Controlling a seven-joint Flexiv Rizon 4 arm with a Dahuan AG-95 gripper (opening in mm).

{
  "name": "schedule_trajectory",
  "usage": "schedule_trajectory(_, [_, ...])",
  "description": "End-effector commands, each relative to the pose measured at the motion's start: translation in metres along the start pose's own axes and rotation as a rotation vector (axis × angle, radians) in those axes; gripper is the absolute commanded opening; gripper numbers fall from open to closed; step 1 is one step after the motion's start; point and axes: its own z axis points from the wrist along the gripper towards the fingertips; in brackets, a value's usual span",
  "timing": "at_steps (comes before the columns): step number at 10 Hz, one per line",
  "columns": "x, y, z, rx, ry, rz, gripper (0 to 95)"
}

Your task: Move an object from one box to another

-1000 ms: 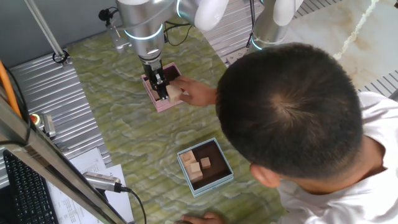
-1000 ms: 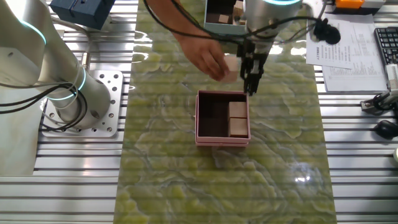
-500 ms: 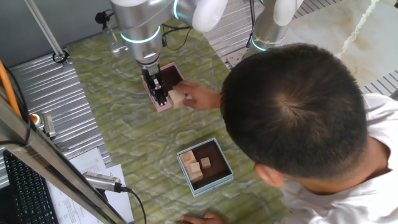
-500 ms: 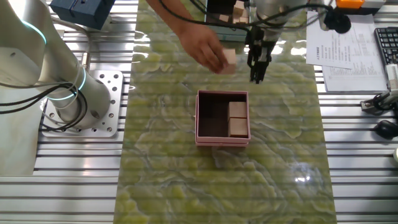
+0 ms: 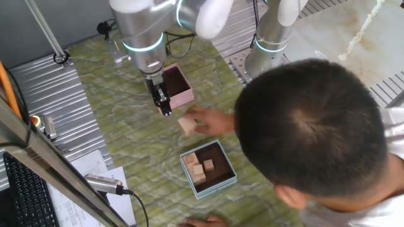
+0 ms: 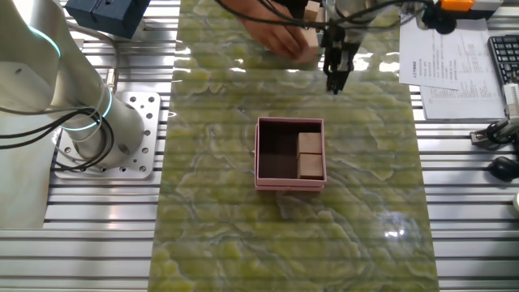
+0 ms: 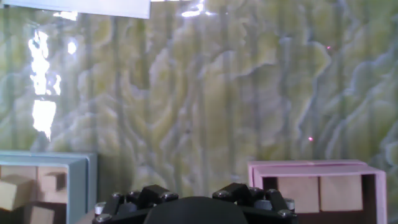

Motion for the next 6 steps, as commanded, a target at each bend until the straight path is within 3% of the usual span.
schedule_trajectory(1, [-0.002, 0.003, -0.003, -0.101, 0.01, -0.006, 76.0])
schedule_trajectory(4, [-0.014, 0.017, -0.009, -0.213, 0.016, 0.013, 76.0])
schedule_trajectory(6, [-0.023, 0.032, -0.013, -0.206, 0.032, 0.031, 76.0])
